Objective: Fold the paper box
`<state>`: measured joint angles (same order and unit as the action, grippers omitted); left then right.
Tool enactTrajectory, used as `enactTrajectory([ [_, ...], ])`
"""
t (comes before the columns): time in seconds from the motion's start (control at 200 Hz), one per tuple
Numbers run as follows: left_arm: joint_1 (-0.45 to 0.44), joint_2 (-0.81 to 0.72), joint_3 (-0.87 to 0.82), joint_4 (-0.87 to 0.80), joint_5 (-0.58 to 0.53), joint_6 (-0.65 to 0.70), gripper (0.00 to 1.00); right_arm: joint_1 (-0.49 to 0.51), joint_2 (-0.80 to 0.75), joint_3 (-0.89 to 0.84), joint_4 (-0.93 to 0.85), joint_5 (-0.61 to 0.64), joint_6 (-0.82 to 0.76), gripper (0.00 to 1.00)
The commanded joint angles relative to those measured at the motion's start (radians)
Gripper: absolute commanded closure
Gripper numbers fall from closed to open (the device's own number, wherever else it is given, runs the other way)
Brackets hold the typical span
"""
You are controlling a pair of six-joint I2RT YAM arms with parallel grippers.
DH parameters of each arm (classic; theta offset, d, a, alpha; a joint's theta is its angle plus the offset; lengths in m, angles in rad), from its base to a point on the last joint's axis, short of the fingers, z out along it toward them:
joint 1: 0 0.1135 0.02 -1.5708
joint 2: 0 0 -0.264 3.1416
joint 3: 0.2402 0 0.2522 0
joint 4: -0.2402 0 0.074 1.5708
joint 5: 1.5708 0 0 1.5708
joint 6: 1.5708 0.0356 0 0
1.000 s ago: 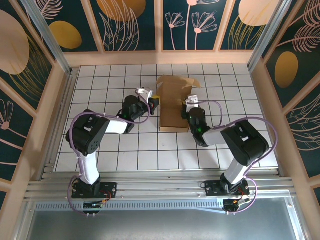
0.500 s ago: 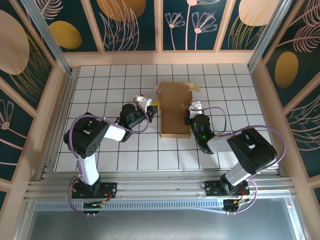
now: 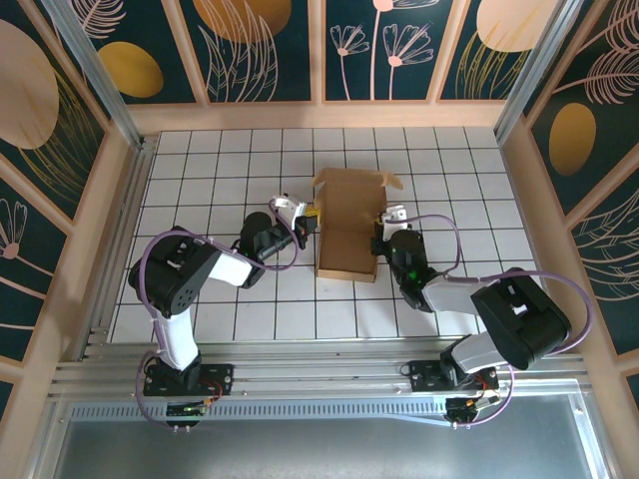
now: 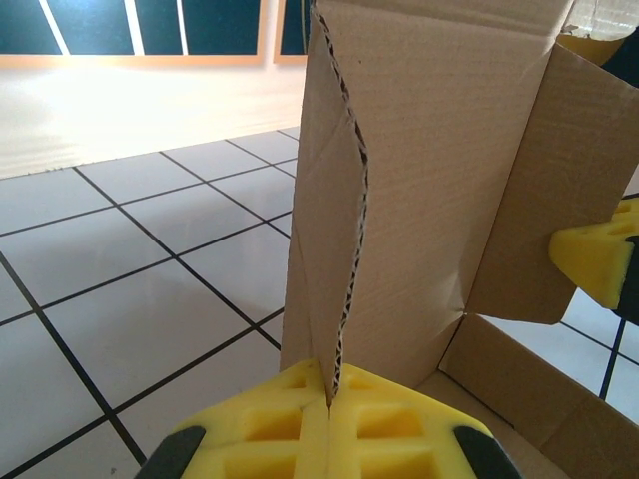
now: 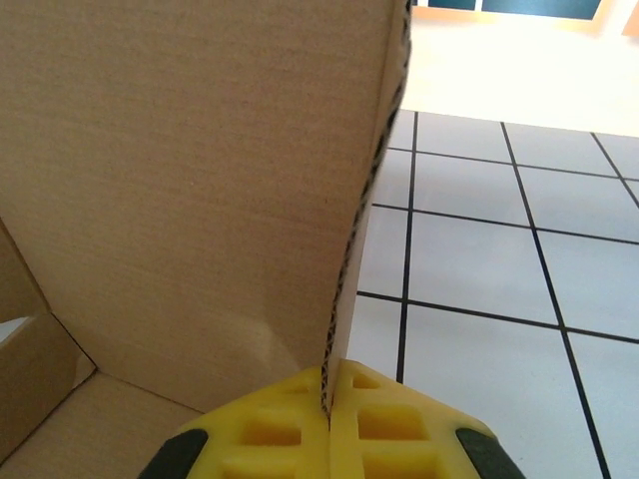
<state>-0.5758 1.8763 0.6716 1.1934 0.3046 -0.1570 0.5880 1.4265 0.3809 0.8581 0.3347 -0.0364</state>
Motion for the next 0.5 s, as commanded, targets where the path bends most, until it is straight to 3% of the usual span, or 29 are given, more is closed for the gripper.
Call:
enactTrajectory([
  [0.0,-0.053,-0.011,-0.028,-0.029,0.077,0.014,1.00,0.013,-0.010,-0.044,-0.028,-0.100,0.045,0.94],
  [0.491,-0.095,0.017,-0.088,-0.019,0.039,-0.076,1.00,0.035,-0.031,-0.122,-0.007,-0.122,0.161,0.90],
])
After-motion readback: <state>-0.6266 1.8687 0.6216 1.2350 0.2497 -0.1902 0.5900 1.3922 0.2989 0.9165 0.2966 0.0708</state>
